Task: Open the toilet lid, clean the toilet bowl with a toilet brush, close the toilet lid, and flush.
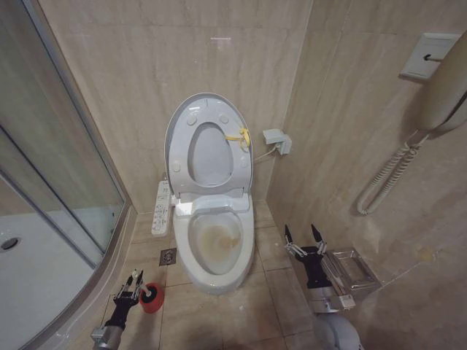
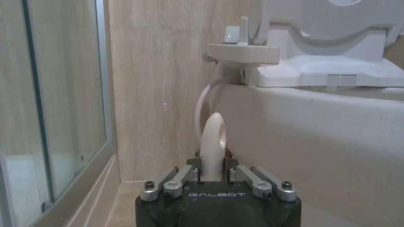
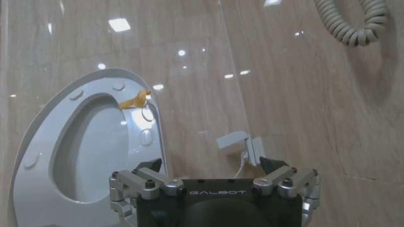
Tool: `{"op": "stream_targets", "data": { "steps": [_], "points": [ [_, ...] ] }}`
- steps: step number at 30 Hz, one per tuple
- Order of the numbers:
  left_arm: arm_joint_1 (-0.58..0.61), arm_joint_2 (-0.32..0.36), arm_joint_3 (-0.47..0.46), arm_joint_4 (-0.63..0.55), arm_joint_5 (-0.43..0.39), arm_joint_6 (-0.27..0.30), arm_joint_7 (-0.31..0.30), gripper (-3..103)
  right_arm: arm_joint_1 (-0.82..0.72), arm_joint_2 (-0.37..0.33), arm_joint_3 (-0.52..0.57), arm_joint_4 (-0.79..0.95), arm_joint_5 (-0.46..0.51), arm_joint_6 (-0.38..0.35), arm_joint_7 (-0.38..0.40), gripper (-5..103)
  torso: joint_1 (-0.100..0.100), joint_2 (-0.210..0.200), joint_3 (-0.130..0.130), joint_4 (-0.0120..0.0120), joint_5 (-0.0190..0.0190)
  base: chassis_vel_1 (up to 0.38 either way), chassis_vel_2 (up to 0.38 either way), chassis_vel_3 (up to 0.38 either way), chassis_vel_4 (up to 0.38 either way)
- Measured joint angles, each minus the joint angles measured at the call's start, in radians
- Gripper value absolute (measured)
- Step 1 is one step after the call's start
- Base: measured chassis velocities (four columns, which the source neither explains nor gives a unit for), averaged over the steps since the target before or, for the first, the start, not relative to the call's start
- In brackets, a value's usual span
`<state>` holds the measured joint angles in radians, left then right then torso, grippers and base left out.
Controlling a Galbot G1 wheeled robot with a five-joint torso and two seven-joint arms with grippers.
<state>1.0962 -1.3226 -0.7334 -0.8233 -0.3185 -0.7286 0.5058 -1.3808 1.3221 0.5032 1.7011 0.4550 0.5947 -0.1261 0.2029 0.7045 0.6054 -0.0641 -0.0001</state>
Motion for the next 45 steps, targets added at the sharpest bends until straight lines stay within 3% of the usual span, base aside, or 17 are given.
{"op": "stream_targets", "data": {
  "steps": [3,4,7,10,14,20,22,24,25,27,28,35,39,45],
  "points": [
    [0.021,0.002,0.001,-0.031,-0.014,0.006,0.000,32,-0.002,0.005,0.000,0.000,-0.007,0.001,-0.001,100,0.000,0.000,0.000,0.0000,0.0000,0.000,0.000,0.000,0.000],
    [0.030,0.002,0.001,-0.044,-0.019,0.010,0.000,22,-0.003,0.006,0.000,0.000,-0.008,0.002,-0.001,100,0.000,0.000,0.000,-0.0002,0.0000,0.000,0.000,0.000,0.000],
    [0.071,0.002,0.001,-0.111,-0.031,0.038,-0.012,22,-0.005,0.008,0.000,0.003,-0.012,0.002,-0.001,100,0.000,0.000,0.000,0.0000,-0.0001,0.000,0.000,0.000,0.000],
    [0.121,0.002,0.002,-0.205,-0.042,0.064,-0.049,22,-0.003,0.009,0.001,0.002,-0.016,0.002,-0.001,100,0.000,0.000,0.000,0.0002,0.0001,0.000,0.000,0.000,0.000],
    [0.214,0.005,0.002,-0.398,-0.066,0.111,-0.143,22,0.007,0.009,0.002,-0.005,-0.019,0.003,-0.002,100,0.000,0.000,0.000,0.0001,0.0002,0.000,0.000,0.000,0.000],
    [0.278,0.014,-0.001,-0.557,-0.082,0.147,-0.216,22,0.012,0.014,0.002,-0.017,-0.021,0.007,-0.007,100,0.000,0.000,0.000,0.0000,0.0003,0.000,0.000,0.000,0.000],
    [0.303,0.016,-0.002,-0.625,-0.091,0.170,-0.260,22,0.013,0.016,0.000,-0.020,-0.022,0.008,-0.009,100,0.000,0.000,0.000,-0.0002,0.0001,0.000,0.000,0.000,0.000],
    [0.350,0.016,0.001,-0.735,-0.099,0.224,-0.358,22,0.014,0.015,-0.009,-0.018,-0.016,0.007,-0.009,100,0.000,0.000,0.000,-0.0002,0.0003,0.000,0.000,0.000,0.000],
    [0.350,0.016,0.001,-0.735,-0.099,0.224,-0.358,22,0.014,0.015,-0.009,-0.018,-0.016,0.007,-0.009,100,0.000,0.000,0.000,-0.0002,0.0003,0.000,0.000,0.000,0.000],
    [0.420,0.016,0.005,-0.879,-0.109,0.300,-0.472,22,0.022,0.013,-0.015,-0.015,-0.012,0.006,-0.010,100,0.000,0.000,0.000,0.0002,0.0000,0.000,0.000,0.000,0.000],
    [0.444,0.017,0.005,-0.927,-0.115,0.322,-0.500,22,0.024,0.011,-0.017,-0.016,-0.012,0.005,-0.010,100,0.000,0.000,0.000,0.0001,0.0003,0.000,0.000,0.000,0.000],
    [0.580,0.046,-0.001,-1.181,-0.162,0.431,-0.622,22,0.035,0.005,-0.022,-0.021,-0.011,0.003,-0.012,100,0.000,0.000,0.000,0.0001,0.0002,0.000,0.000,0.000,0.000],
    [0.633,0.062,-0.003,-1.295,-0.182,0.465,-0.657,22,0.037,0.005,-0.023,-0.026,-0.011,0.003,-0.013,100,0.000,0.000,0.000,0.0001,0.0001,0.000,0.000,0.000,0.000],
    [0.678,0.074,-0.004,-1.471,-0.178,0.489,-0.645,22,0.034,0.006,-0.023,-0.026,-0.011,0.004,-0.015,100,0.000,0.000,0.000,-0.0001,0.0002,0.000,0.000,0.000,0.000]
  ]
}}
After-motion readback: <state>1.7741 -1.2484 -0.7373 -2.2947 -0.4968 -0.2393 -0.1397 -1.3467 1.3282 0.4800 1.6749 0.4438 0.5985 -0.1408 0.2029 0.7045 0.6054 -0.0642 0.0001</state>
